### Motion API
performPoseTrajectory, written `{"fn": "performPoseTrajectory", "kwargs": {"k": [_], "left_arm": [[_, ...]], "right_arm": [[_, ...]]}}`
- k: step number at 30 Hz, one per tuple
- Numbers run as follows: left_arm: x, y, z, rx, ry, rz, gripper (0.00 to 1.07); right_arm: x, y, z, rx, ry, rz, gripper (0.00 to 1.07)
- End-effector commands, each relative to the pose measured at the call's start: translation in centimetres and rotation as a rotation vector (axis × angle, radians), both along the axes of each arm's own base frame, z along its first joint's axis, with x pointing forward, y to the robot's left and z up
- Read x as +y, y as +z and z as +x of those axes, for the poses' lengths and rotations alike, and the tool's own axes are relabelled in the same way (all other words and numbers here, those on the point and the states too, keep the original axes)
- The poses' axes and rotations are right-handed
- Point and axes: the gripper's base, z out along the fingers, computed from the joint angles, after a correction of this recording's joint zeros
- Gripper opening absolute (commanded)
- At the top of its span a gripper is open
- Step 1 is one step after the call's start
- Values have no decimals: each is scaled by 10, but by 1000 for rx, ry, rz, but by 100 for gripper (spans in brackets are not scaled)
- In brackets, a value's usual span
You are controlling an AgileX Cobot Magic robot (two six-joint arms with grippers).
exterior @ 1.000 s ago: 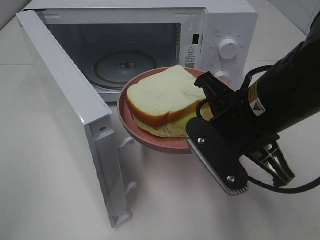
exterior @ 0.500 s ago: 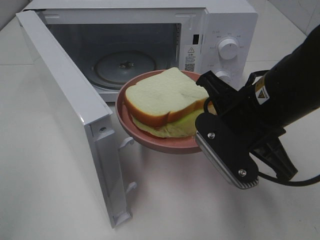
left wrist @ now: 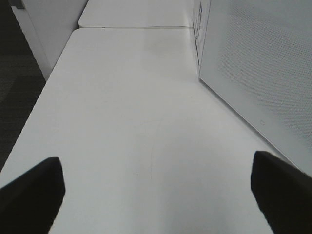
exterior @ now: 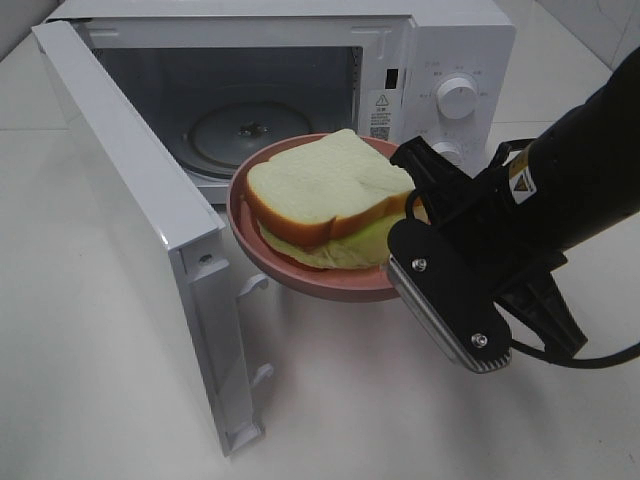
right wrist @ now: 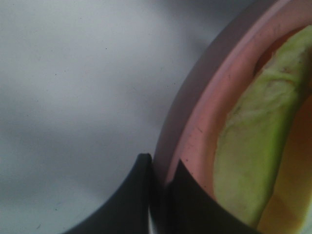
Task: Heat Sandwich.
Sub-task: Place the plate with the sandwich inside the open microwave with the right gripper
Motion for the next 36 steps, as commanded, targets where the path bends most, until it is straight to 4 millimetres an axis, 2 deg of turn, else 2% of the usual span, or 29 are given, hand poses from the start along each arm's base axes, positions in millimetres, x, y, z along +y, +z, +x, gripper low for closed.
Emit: {"fn": "performPoseTrajectory", "kwargs": {"k": [1, 5, 13, 36], "left_arm": [[0, 0, -3, -27, 4, 0, 98], [0, 0, -3, -27, 4, 0, 98], [0, 0, -3, -27, 4, 0, 98], [0, 0, -3, -27, 4, 0, 98]], "right_arm": [[3, 3, 4, -32, 8, 27, 0], [7, 4, 8, -38, 9, 32, 0], [30, 6, 20, -51, 46, 42, 0], [77, -4, 76, -43, 50, 28, 1]]}}
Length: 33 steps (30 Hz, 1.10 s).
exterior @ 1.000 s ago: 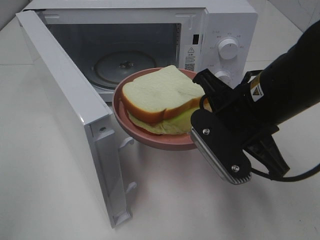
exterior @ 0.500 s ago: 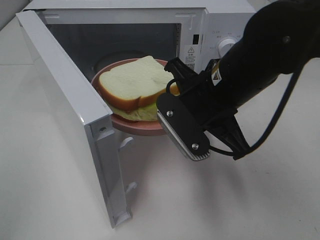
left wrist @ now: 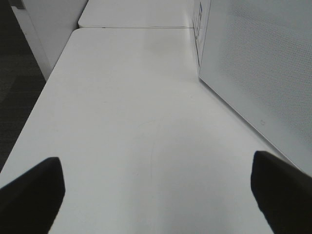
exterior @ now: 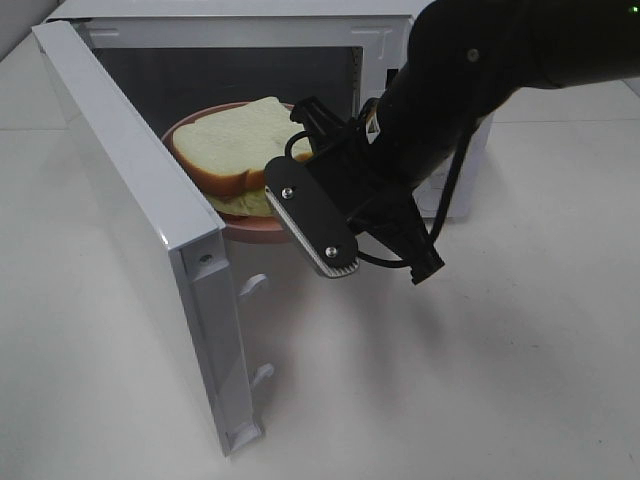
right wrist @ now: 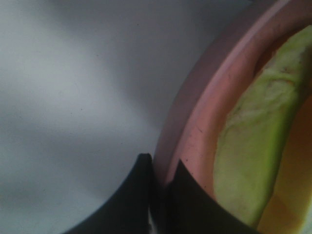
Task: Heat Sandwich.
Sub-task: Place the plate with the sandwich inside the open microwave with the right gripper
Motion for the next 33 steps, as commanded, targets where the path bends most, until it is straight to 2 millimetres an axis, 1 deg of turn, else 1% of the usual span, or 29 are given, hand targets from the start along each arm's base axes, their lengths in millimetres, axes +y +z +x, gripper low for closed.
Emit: {"fn": "performPoseTrajectory", "kwargs": {"k": [1, 5, 9, 11, 13, 15, 17, 21, 27, 29, 31, 33], "left_arm": [[0, 0, -3, -27, 4, 0, 98], [0, 0, -3, -27, 4, 0, 98], [0, 0, -3, -27, 4, 0, 98], [0, 0, -3, -27, 4, 0, 98], [0, 0, -3, -27, 4, 0, 98], [0, 0, -3, -27, 4, 0, 98], [0, 0, -3, -27, 4, 0, 98], [0, 0, -3, -27, 4, 0, 98], [0, 0, -3, -27, 4, 0, 98], [0, 0, -3, -27, 4, 0, 98], [0, 0, -3, -27, 4, 0, 98], [0, 0, -3, -27, 4, 0, 98]], "right_arm": [[7, 4, 6, -22, 17, 10, 1], [12, 0, 13, -11, 15, 0, 1], [24, -2, 27, -9, 5, 0, 0], [25, -2, 29, -9, -1, 2, 0], [30, -5, 35, 0, -9, -4, 0], [31, -5, 37, -1, -8, -7, 0], [35, -6, 43, -15, -7, -15, 0], [38, -9, 48, -9, -34, -23, 0], [47, -8, 61, -5, -65, -12, 0], [48, -9, 62, -5, -67, -10, 0], [49, -9, 69, -7, -96, 4, 0], [50, -10, 71, -6, -105, 8, 0]]}}
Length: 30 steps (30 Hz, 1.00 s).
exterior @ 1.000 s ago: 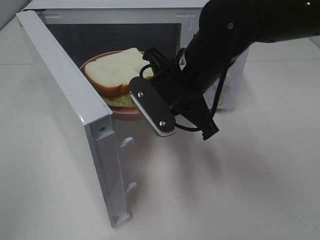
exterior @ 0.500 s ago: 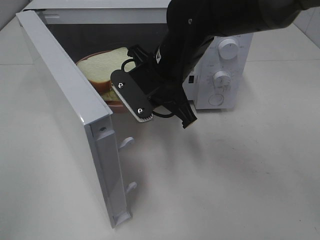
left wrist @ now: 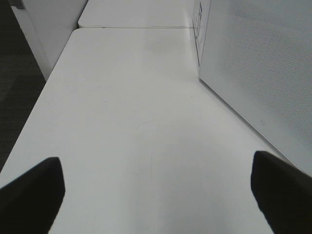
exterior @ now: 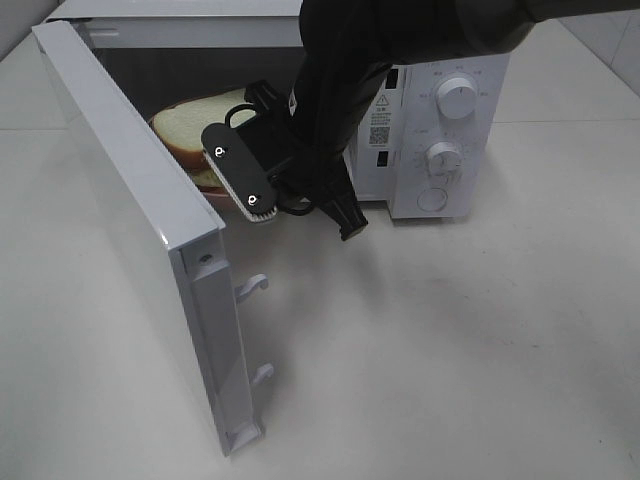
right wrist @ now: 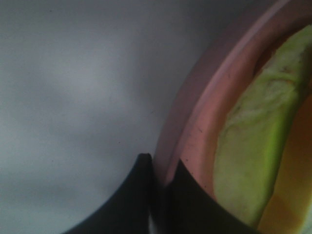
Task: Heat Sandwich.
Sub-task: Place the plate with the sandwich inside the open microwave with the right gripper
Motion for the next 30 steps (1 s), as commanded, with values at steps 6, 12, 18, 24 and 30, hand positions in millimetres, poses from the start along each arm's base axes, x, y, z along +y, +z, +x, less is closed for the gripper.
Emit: {"fn": "performPoseTrajectory", "kwargs": {"k": [6, 12, 18, 24, 30], "left_arm": [[0, 0, -3, -27, 4, 0, 98], [0, 0, -3, -27, 4, 0, 98], [0, 0, -3, -27, 4, 0, 98], [0, 0, -3, -27, 4, 0, 98], [0, 0, -3, -27, 4, 0, 98]], "right_arm": [[9, 7, 19, -61, -60, 47, 0], [15, 8, 29, -69, -86, 58, 0], [22, 7, 37, -64, -111, 67, 0], [26, 7, 52, -84, -176, 99, 0], [27, 3, 62, -102, -195, 100, 1]]}}
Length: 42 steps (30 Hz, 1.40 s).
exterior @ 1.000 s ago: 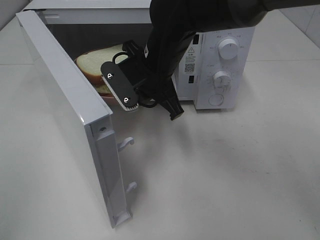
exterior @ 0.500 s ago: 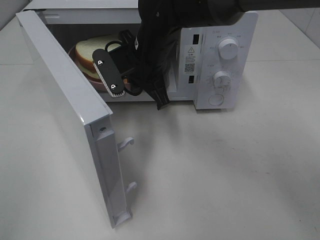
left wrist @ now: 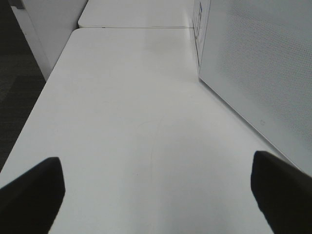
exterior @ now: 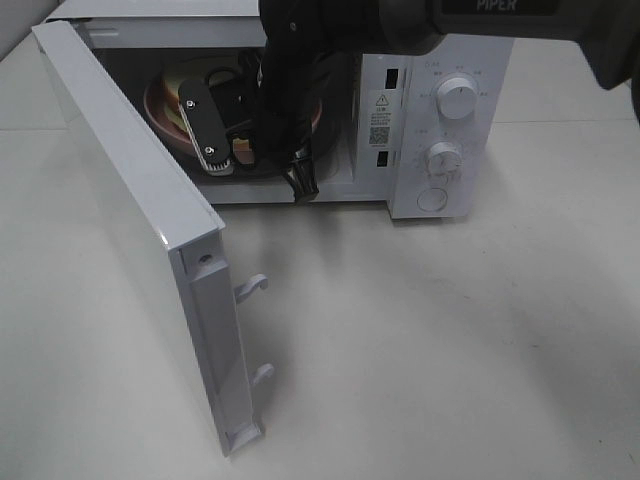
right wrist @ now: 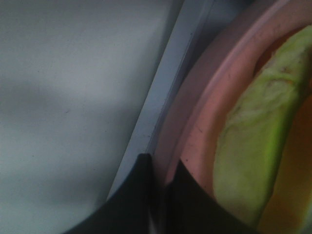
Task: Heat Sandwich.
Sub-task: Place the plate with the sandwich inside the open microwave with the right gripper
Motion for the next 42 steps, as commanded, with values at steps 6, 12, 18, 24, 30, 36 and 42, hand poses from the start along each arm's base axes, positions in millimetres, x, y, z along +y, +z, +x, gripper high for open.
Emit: {"fn": "performPoseTrajectory", "kwargs": {"k": [6, 12, 18, 24, 30, 36, 42], "left_arm": [[0, 0, -3, -27, 4, 0, 98], [0, 0, -3, -27, 4, 0, 98], [0, 0, -3, -27, 4, 0, 98], [0, 0, -3, -27, 4, 0, 98], [0, 0, -3, -27, 4, 0, 98], [0, 0, -3, -27, 4, 0, 98], [0, 0, -3, -27, 4, 0, 98]], "right_arm": [[2, 5, 21, -64, -45, 48, 1], [7, 1, 33, -81, -64, 72, 1], [9, -13, 43, -74, -86, 78, 2], [8, -23, 47, -71, -87, 71, 2], [5, -26, 49, -63, -97, 70, 4], [5, -26, 48, -49, -138, 91, 18], [5, -26, 48, -44, -144, 90, 43]]}}
